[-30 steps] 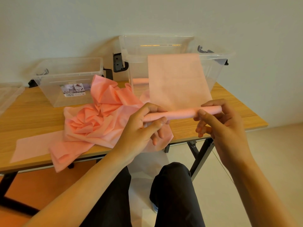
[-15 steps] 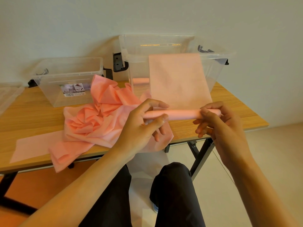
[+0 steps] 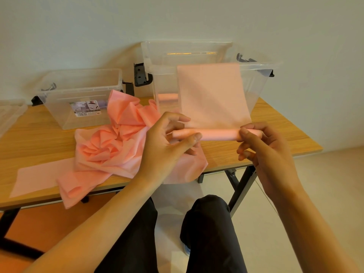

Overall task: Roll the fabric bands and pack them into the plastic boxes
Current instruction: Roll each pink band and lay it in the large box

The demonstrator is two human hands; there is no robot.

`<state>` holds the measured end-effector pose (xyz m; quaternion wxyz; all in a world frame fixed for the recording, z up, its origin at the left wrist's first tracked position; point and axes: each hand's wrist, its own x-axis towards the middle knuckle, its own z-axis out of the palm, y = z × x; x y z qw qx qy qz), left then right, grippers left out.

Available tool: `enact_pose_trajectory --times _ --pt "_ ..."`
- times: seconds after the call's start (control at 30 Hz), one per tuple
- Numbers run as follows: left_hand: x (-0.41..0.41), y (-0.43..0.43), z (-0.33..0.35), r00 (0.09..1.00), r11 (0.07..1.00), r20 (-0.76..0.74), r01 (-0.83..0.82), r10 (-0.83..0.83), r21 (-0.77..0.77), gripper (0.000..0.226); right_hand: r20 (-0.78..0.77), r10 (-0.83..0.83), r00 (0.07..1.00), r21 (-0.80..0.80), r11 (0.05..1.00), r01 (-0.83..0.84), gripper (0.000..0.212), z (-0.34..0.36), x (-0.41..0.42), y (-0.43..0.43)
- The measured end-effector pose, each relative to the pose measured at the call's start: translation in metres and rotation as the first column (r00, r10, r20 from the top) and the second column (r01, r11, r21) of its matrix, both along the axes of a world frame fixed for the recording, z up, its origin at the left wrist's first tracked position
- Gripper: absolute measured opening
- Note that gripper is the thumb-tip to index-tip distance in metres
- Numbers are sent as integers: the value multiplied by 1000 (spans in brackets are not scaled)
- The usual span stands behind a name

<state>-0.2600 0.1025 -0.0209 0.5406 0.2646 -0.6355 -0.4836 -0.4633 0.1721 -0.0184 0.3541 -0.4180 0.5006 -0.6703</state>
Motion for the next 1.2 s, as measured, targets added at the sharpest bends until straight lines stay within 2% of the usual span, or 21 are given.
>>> enact_pose_trajectory --times 0.1,0.23,0.33,0.53,0.63,0.73,0.87,1.2 --pt "1 -1 -1 1000 1000 -14 -7 7 1 31 3 -1 1000 -15 1000 1 12 1 -1 0" --pt "0 0 -1 999 999 -38 -24 25 32 35 62 -34 998 -38 999 36 36 1 1 -2" --pt "-1 -1 -1 998 998 -30 -49 50 30 36 100 -17 995 -13 1000 18 42 2 1 -4" --pt "-2 -1 0 998 996 -32 -61 63 60 40 61 24 998 104 994 -30 19 2 -2 -7" --pt "-3 -4 -2 996 992 -42 -74 78 103 46 157 32 987 138 989 -54 14 2 -2 -9" --pt "-4 -7 -2 998 987 -14 -65 67 148 42 223 25 975 123 991 -54 9 4 -2 -9" --pt "-2 -8 -1 999 981 -16 -24 28 190 28 217 32 976 99 994 -54 14 6 -3 -8" --pt "0 -9 -5 999 987 30 7 -12 159 7 201 46 978 65 996 -60 18 9 -3 -9"
